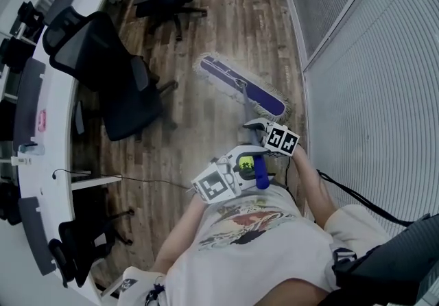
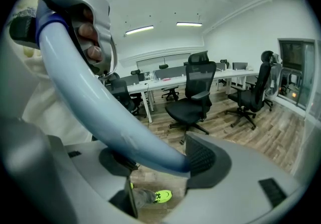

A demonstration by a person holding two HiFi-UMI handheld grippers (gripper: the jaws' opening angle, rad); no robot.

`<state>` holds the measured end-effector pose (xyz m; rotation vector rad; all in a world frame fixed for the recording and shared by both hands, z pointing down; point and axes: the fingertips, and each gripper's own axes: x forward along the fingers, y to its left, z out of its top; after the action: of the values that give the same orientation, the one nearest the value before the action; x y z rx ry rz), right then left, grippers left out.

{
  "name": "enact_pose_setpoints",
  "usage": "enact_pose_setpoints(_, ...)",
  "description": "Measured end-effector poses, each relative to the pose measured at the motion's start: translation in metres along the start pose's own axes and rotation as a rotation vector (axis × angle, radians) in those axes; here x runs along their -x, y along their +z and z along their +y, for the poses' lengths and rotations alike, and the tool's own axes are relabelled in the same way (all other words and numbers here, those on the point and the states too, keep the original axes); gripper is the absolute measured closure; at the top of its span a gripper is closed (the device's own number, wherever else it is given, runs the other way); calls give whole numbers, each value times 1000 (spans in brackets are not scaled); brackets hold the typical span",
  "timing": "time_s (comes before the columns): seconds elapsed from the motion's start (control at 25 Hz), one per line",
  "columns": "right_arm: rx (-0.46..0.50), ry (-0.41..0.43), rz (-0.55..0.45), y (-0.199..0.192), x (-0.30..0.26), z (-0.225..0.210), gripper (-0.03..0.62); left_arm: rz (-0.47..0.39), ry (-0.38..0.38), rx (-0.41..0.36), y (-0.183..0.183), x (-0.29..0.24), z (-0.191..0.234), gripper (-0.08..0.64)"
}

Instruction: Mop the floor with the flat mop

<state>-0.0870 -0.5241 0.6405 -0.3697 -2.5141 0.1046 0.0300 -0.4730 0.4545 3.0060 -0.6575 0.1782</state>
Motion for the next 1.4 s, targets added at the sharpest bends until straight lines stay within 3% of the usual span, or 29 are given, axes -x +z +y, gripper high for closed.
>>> enact_pose_setpoints(0.36,23,10,7,-13,22,-97,345,25,13,-16,-7,-50,88,333)
enact_pose_setpoints(0.56,12,-26,-40,-14,26,-137,345,46,1,-30,-13,-64,121,331)
enact_pose_setpoints(0.76,52,-20,5,-17,19,-165,345,68,-5,-21,-25,-68,146,327)
enact_pose_setpoints(1.12,-25,-49,-65,0,28,-232,344,14,-28,-42,-14,-76,215,325)
enact_pose_setpoints(1.4,-27,-56,-48,16,32,-286,344,-12,-55,-44,0,-80,270,325)
